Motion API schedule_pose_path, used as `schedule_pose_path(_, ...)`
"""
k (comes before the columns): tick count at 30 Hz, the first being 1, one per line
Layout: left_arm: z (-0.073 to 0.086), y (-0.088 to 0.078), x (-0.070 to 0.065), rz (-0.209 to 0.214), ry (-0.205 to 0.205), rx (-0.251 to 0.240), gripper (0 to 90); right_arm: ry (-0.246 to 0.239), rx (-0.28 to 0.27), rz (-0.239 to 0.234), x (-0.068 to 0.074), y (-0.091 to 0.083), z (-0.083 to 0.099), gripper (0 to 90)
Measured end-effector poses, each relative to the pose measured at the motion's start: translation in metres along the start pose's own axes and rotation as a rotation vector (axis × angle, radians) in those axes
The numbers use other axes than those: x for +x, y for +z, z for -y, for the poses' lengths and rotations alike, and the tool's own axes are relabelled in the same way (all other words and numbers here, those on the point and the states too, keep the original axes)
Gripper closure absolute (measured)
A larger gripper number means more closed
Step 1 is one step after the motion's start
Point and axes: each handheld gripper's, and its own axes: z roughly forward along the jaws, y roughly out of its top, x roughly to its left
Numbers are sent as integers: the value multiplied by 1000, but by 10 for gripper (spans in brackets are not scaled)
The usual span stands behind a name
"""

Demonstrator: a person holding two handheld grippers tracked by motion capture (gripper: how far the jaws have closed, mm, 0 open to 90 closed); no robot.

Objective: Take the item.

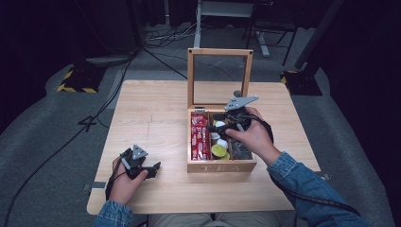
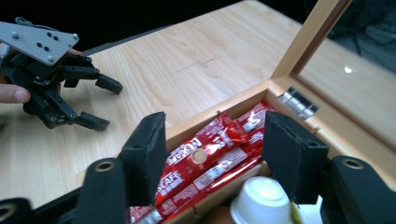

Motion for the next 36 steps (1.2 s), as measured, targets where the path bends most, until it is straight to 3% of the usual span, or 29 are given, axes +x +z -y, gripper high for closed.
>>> schedule_pose_path(19, 0, 0, 0, 2, 0, 4, 215, 12, 138, 9, 11, 47, 19, 394)
schedule_pose_path(25, 0, 0, 0, 1, 0, 4, 215, 19, 199, 41, 13, 56, 20, 394)
schedule_pose_path(36, 0, 0, 0, 3, 0, 3, 215, 48, 243, 32, 17, 68, 22, 407)
